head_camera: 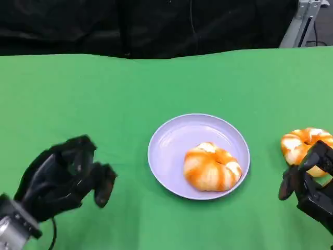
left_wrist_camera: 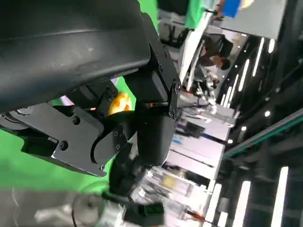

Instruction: Grasp the bread from the table and place it into the plate.

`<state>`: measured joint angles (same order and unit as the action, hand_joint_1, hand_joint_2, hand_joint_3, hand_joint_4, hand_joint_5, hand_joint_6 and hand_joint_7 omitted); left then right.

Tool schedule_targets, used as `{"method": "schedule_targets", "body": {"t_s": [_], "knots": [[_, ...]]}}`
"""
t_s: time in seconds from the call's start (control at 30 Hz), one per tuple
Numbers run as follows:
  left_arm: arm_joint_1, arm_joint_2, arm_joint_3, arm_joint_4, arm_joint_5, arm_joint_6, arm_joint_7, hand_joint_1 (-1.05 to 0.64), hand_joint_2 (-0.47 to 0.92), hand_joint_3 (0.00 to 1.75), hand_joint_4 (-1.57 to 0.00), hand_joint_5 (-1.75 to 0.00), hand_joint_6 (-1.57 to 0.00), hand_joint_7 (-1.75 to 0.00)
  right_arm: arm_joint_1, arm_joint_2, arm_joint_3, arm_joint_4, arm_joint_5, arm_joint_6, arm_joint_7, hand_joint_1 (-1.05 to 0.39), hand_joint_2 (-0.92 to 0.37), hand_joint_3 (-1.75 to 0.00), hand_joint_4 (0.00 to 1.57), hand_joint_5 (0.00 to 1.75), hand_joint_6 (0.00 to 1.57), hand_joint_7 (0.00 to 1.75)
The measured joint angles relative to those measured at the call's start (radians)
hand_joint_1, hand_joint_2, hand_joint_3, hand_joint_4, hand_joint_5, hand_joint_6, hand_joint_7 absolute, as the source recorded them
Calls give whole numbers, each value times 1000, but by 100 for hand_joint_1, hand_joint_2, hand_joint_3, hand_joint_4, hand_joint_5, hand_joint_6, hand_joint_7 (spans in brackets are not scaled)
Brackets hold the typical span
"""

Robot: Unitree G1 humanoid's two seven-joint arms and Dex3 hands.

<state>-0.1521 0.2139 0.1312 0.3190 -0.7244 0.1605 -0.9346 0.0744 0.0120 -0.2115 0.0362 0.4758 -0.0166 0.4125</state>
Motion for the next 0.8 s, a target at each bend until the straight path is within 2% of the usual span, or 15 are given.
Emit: {"method": "schedule_targets", "body": {"t_s": [0.17,0.27,0.43,0.8], "knots": [[-2,5,27,117,1,69,-94,-12,60,95,-85,-175,-88,-158,-2,0,-4,10,1,0,3,-9,-60,-112,81,175,71,160],[-15,7,55,213,4,89,-138,-13,68,82,-81,-175,-85,-154,-2,-1,-8,12,1,0,4,-9,-60,-112,81,175,71,160],[-69,8,97,325,6,123,-175,-13,62,79,-82,-175,-94,-137,-2,-1,-10,19,0,0,9,-8,-59,-115,82,175,70,161],[-117,6,127,380,36,124,-207,-12,62,80,-82,-175,-92,-140,-2,0,-9,29,0,-3,16,-8,-58,-115,81,175,71,161]]}}
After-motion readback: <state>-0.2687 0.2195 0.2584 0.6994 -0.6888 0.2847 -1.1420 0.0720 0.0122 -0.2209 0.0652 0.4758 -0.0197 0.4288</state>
